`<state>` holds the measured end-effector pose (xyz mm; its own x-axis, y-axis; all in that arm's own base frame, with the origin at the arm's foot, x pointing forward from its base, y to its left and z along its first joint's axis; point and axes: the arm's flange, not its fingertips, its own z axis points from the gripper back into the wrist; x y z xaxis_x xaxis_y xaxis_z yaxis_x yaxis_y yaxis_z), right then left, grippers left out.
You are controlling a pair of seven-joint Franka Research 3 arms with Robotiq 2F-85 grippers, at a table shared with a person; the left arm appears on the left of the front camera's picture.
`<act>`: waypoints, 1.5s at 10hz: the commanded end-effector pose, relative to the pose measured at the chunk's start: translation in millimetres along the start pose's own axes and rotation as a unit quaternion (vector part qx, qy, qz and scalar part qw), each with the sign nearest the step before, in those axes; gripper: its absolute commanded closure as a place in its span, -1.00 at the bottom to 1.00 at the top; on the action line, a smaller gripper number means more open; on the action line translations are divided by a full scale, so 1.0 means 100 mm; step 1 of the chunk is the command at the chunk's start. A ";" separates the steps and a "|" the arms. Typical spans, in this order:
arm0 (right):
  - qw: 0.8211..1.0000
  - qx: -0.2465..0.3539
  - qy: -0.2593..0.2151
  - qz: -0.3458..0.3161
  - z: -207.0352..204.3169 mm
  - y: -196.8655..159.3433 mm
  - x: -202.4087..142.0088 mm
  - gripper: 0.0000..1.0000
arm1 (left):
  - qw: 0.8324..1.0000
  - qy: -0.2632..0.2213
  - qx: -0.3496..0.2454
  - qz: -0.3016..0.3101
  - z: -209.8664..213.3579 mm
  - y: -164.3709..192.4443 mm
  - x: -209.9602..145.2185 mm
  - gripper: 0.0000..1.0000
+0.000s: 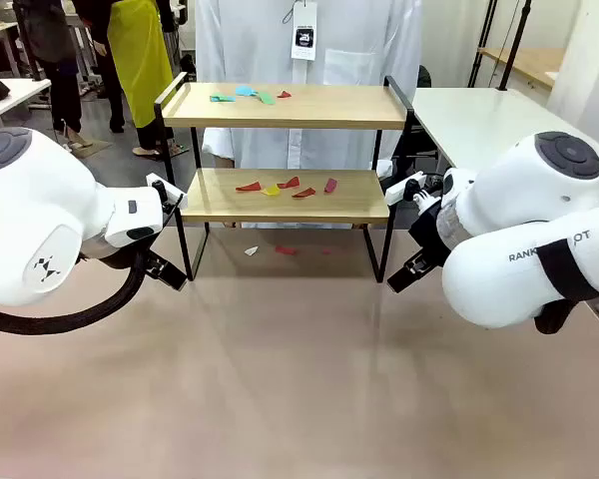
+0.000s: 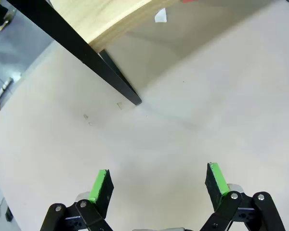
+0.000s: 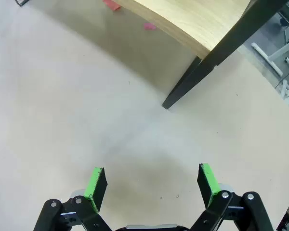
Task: Clean the shelf.
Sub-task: Pick up the Duster handed by the human.
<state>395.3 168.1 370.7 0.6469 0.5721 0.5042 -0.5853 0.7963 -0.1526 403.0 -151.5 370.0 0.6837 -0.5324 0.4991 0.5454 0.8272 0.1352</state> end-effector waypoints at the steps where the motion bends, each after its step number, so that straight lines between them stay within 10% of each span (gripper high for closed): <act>1: 1.000 0.000 0.000 0.000 0.00 0.00 0.00 -1.00 | 1.000 0.000 0.000 0.000 0.00 0.00 0.00 -1.00; 9: 1.000 0.000 0.000 0.000 0.00 0.00 0.00 -1.00 | 1.000 0.000 0.000 0.000 0.00 0.00 0.00 -1.00; 15: 0.995 0.041 -0.081 -0.033 1.17 -0.97 0.51 -1.00 | 0.989 -0.069 -0.116 -0.055 1.11 0.97 0.53 -1.00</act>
<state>426.0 123.4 505.6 0.6220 0.4736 0.6235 -0.5420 0.8351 -0.0936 421.0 -107.9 500.7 0.5724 -0.5424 0.6149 0.6613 0.7488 0.0449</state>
